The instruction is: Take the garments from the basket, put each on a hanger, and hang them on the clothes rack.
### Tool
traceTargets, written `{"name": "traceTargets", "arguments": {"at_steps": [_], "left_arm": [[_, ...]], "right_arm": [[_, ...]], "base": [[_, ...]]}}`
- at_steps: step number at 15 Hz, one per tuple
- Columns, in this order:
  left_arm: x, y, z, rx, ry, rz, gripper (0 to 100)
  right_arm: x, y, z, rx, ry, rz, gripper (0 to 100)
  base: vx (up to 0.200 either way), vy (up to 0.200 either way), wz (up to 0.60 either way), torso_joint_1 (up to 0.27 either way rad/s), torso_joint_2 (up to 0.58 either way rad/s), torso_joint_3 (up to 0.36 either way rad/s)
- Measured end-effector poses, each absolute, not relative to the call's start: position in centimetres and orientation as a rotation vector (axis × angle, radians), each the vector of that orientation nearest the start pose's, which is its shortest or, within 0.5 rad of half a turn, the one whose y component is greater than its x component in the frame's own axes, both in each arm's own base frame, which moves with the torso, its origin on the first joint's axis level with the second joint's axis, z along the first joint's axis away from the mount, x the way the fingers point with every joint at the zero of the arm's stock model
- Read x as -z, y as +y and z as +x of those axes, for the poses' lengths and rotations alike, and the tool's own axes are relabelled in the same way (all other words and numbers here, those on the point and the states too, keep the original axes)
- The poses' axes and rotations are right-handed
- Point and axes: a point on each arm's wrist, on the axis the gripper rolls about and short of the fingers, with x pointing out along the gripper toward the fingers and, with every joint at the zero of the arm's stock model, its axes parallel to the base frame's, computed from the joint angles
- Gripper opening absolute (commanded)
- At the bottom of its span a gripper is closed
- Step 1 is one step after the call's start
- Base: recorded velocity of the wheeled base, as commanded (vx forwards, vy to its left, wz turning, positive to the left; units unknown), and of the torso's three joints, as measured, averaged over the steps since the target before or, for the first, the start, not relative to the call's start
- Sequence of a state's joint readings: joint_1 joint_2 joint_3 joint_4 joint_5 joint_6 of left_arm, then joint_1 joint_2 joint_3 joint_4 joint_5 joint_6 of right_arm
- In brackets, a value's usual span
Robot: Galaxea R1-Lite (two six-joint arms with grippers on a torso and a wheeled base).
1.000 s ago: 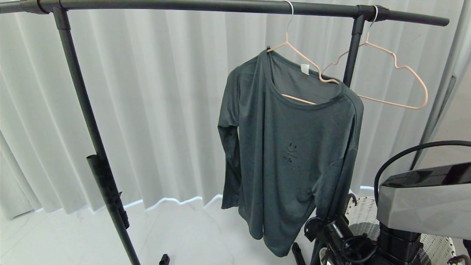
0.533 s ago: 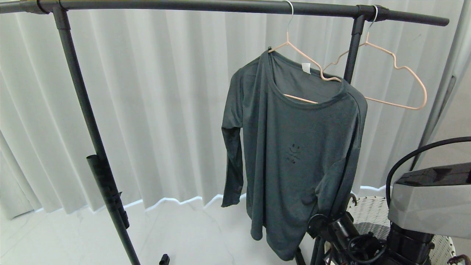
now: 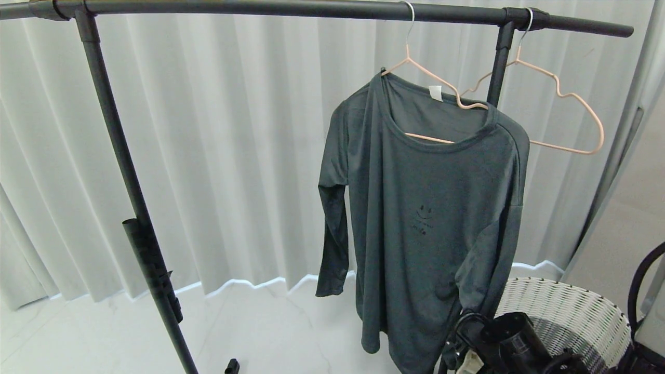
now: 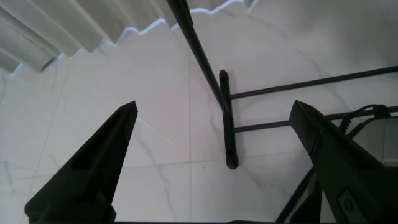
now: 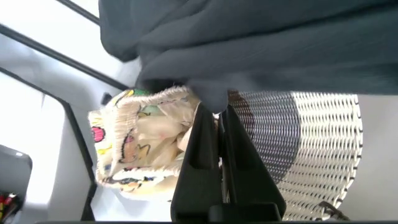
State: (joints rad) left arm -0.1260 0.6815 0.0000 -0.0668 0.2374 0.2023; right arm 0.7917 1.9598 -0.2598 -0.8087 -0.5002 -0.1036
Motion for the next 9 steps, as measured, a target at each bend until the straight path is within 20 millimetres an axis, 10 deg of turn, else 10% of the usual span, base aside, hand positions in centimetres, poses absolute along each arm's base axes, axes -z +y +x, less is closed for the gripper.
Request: {"name": "traceTargets", "arguments": {"at_steps": [8,9], "left_arm": [[-7.9,0.1,3.3,-0.049,0.602,0.303,100],[-7.9,0.1,3.3,-0.052,0.600,0.295,100]], "right_arm": [[-2.2,13.7,13.8,-0.334,0.720,-0.629,0],[-2.1,13.7,13.8,-0.333,0.727,-0.630,100]], "base": [[0.000,0.000,0.00,0.000,0.00,0.000],[0.000,0.000,0.00,0.000,0.00,0.000]]}}
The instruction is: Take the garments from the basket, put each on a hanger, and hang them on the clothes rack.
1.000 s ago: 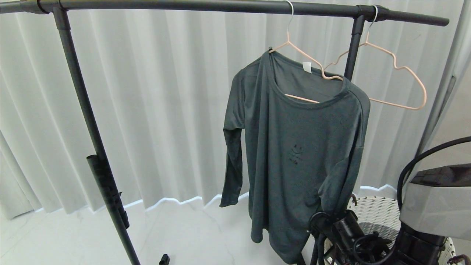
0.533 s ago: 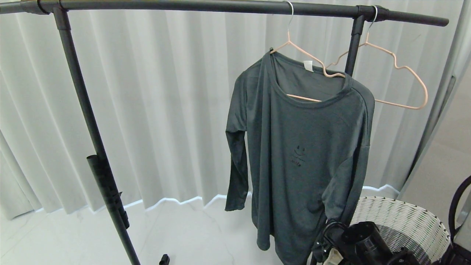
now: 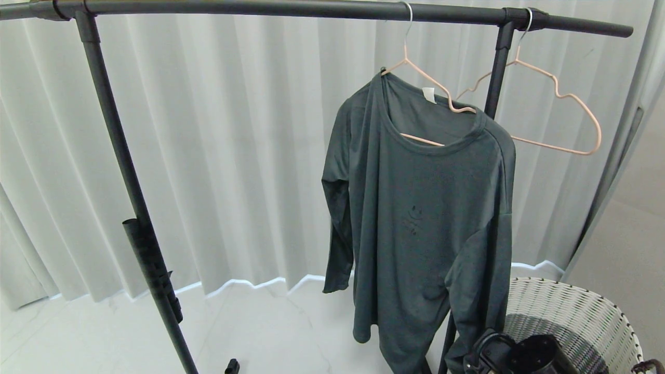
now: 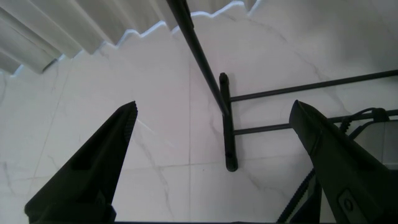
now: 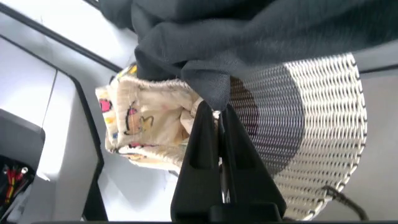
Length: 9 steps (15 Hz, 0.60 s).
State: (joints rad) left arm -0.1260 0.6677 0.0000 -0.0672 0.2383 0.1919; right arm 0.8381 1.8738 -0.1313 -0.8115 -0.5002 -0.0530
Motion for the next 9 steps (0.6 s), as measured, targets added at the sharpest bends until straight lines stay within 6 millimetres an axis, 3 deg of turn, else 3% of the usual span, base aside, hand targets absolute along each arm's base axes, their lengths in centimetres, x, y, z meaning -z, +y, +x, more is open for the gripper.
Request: {"name": "traceTargets", "arguments": {"at_steps": [9], "left_arm": [[-7.9,0.1,3.2,-0.054,0.601,0.284,100]], "right_arm": [[0.2,14.3,13.7,-0.297,0.820,-0.597,100]], "base": [[0.000,0.000,0.00,0.000,0.00,0.000]]}}
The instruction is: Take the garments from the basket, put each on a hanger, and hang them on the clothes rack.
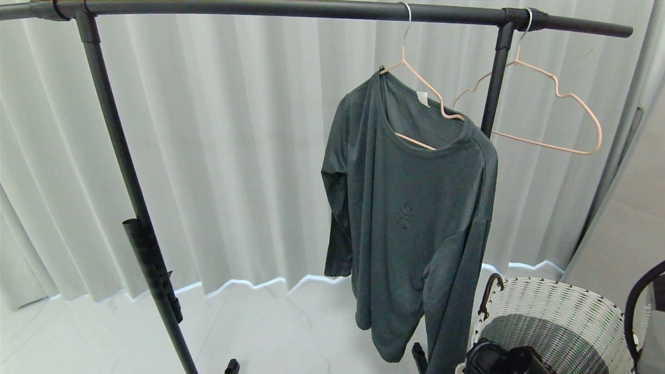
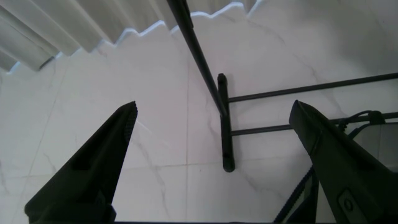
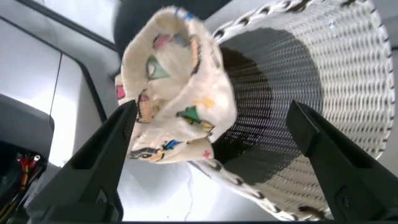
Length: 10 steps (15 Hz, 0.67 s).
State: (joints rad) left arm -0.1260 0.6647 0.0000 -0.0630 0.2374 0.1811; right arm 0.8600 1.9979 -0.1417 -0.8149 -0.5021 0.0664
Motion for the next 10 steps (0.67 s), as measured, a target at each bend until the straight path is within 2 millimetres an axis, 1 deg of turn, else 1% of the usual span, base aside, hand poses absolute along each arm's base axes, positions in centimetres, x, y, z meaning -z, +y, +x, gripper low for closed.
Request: {"name": "traceTargets", "arguments": {"at_steps": [2,4,5,8,10], "left_arm": [[-7.9,0.1,3.2,-0.055,0.602,0.284,100],[-7.9,0.1,3.2,-0.054,0.604,0.285,100],[-7.9,0.1,3.2,-0.054,0.604,0.285,100],[-7.9,0.1,3.3,-0.052,0.607,0.285,100],[-7.9,0.1,3.3,-0.052,0.609,0.286,100]], "right_arm": [[0.6,15.0,14.4,-0.272,0.822,-0.553,100],[0.8,16.0,15.9,-0.219,0.795,-0.505,100],[0.9,16.1,16.6,-0.194,0.787,-0.502,100],[1.3,15.5,17.8,-0.146,0.801,-0.503,100],[1.4,15.2,18.1,-0.130,0.807,-0.502,100]], "base": [[0.000,0.000,0.00,0.000,0.00,0.000],[0.000,0.000,0.00,0.000,0.00,0.000],[0.000,0.000,0.00,0.000,0.00,0.000],[0.000,0.000,0.00,0.000,0.00,0.000],[0.000,0.000,0.00,0.000,0.00,0.000]]}}
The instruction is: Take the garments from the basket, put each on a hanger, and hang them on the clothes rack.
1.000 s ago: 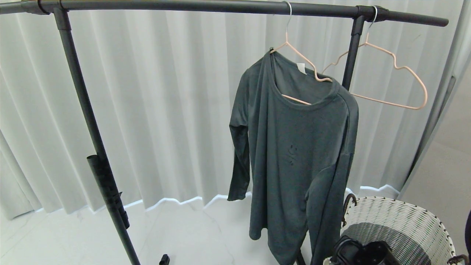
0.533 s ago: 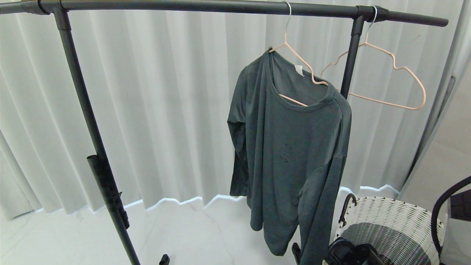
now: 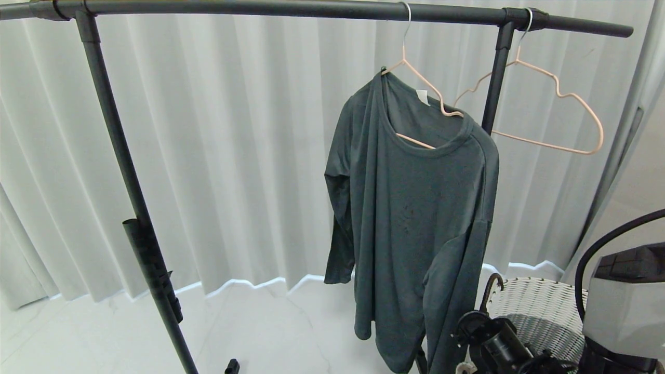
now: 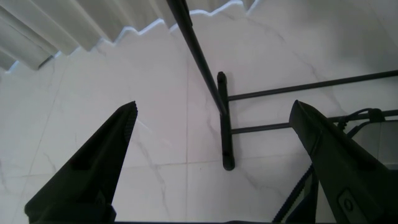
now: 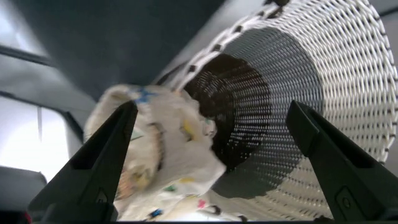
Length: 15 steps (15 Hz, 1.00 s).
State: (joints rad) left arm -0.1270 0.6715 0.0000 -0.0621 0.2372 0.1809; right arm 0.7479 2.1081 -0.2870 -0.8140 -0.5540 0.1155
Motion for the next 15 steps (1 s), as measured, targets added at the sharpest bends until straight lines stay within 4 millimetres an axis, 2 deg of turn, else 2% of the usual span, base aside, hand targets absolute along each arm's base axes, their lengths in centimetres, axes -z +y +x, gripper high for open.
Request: {"name": "traceTargets", "arguments": {"at_steps": [4,5,12,15], "left_arm": [[-7.9,0.1,3.3,-0.052,0.608,0.286,100],[-7.9,0.1,3.3,-0.052,0.608,0.285,100],[-7.9,0.1,3.2,-0.052,0.603,0.285,100],[-7.9,0.1,3.2,-0.053,0.603,0.285,100]], "right_arm": [[1.8,15.1,18.3,-0.118,0.818,-0.504,100],[1.8,15.1,18.4,-0.117,0.817,-0.503,0],[1.3,15.7,18.8,-0.125,0.760,-0.455,0],[-0.2,15.7,18.6,-0.136,0.709,-0.414,0]], "base": [[0.000,0.000,0.00,0.000,0.00,0.000],[0.000,0.000,0.00,0.000,0.00,0.000],[0.000,0.000,0.00,0.000,0.00,0.000],[0.000,0.000,0.00,0.000,0.00,0.000]]}}
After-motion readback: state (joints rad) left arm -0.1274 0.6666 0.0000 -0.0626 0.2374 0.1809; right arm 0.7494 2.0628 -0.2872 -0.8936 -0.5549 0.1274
